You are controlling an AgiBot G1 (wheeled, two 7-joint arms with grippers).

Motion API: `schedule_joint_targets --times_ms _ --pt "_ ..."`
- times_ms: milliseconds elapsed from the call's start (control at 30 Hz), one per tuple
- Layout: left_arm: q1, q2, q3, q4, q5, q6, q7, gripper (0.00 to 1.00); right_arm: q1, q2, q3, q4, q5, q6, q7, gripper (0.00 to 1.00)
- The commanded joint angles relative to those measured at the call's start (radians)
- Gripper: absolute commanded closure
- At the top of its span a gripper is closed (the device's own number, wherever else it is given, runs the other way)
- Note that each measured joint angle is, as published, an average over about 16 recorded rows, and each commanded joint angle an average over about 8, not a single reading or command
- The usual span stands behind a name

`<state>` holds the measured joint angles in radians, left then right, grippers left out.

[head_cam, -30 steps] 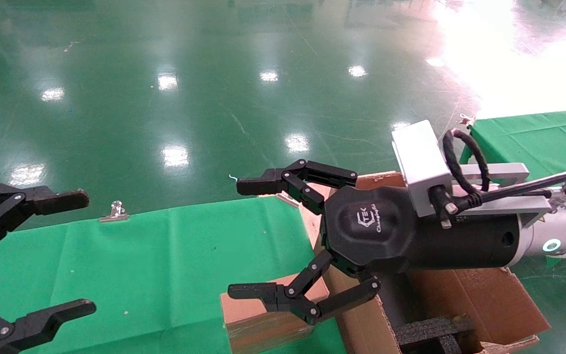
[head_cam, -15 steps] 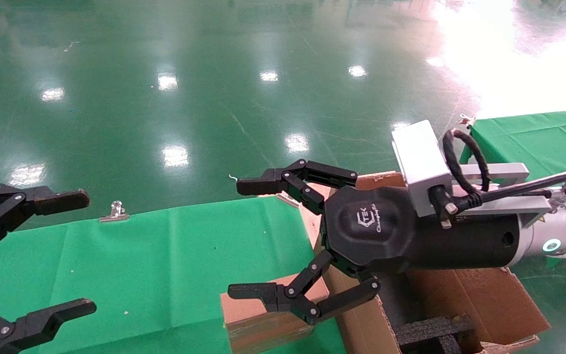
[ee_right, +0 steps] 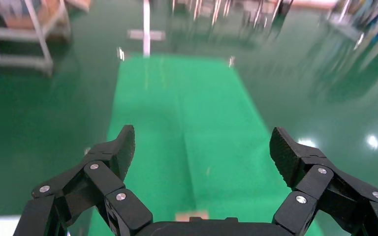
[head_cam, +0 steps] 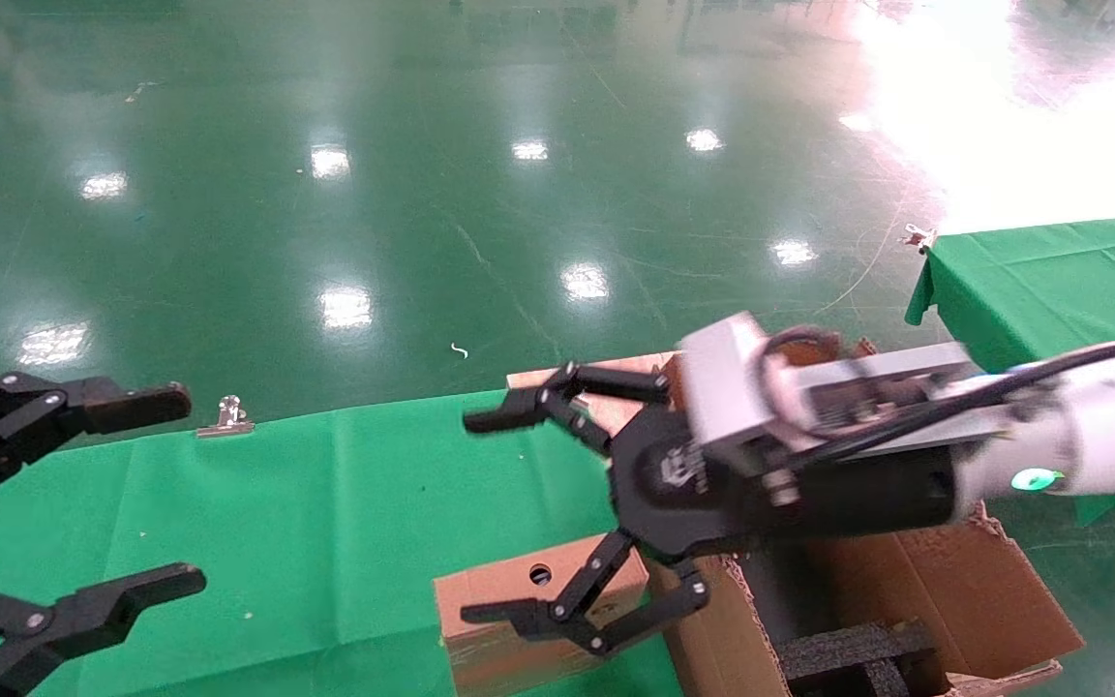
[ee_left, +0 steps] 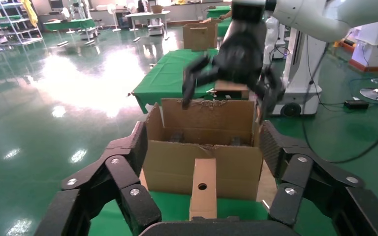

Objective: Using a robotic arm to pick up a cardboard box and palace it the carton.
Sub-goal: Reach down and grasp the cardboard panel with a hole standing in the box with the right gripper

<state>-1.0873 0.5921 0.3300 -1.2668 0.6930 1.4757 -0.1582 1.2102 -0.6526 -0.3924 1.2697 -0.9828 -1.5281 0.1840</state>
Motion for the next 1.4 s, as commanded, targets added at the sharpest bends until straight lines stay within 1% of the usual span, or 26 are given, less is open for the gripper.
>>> schedule_joint_targets --times_ms 33,167,367,633,1033,1300,1333,1367,1400 --pt "0.0 0.0 0.0 0.0 0.0 0.0 0.0 1.0 0.039 -0.013 -0.032 -0.008 -0.068 -0.011 0.005 0.0" --pt "0.0 0.0 0.0 0.0 0.0 0.0 0.0 1.0 0.107 -0.056 -0.097 -0.041 -0.184 -0.029 0.005 0.0" --pt "0.0 0.0 0.0 0.0 0.0 0.0 0.0 1.0 0.187 -0.111 -0.196 -0.075 -0.304 -0.047 -0.002 0.0" --pt "0.0 0.0 0.0 0.0 0.0 0.0 0.0 1.0 0.277 -0.164 -0.336 -0.087 -0.417 -0.049 -0.008 0.0" --pt "0.0 0.0 0.001 0.0 0.0 0.0 0.0 1.0 0.382 -0.245 -0.511 -0.114 -0.555 -0.045 -0.031 0.0" --pt "0.0 0.0 0.001 0.0 -0.001 0.0 0.0 0.0 0.407 -0.275 -0.574 -0.121 -0.585 -0.037 -0.054 0.0" --pt "0.0 0.0 0.001 0.0 0.0 0.0 0.0 0.0 0.408 -0.277 -0.579 -0.122 -0.587 -0.036 -0.055 0.0" --pt "0.0 0.0 0.001 0.0 0.0 0.0 0.0 0.0 0.41 -0.279 -0.584 -0.124 -0.588 -0.035 -0.056 0.04" --pt "0.0 0.0 0.001 0.0 0.0 0.0 0.0 0.0 0.411 -0.281 -0.588 -0.126 -0.59 -0.034 -0.057 0.11"
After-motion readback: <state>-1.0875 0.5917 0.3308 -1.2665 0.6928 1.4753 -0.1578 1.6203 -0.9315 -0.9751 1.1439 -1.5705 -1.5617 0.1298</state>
